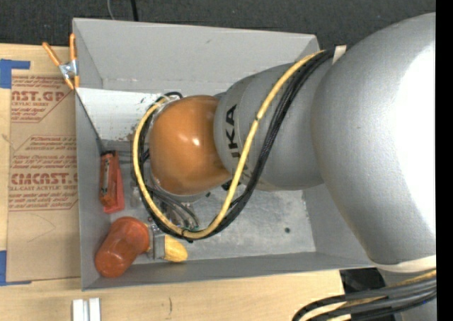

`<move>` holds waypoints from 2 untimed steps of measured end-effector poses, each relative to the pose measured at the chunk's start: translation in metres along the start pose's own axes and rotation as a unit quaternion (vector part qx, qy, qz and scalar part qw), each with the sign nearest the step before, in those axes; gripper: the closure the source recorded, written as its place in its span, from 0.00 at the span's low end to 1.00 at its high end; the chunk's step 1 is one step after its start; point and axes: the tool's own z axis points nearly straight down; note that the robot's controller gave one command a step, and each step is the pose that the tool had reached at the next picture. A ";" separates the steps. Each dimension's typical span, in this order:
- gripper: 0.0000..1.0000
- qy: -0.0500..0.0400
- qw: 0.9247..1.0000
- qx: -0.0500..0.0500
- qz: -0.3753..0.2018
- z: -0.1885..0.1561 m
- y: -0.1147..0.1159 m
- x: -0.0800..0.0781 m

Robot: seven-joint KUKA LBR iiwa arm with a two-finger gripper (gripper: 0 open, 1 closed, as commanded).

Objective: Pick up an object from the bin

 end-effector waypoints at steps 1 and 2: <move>0.00 0.004 0.999 0.001 -0.046 0.052 -0.028 -0.002; 1.00 0.001 0.996 0.000 -0.089 0.064 -0.013 0.008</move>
Offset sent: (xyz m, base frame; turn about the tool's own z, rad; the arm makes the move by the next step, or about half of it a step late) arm -0.0046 -0.0143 -0.0637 -0.1782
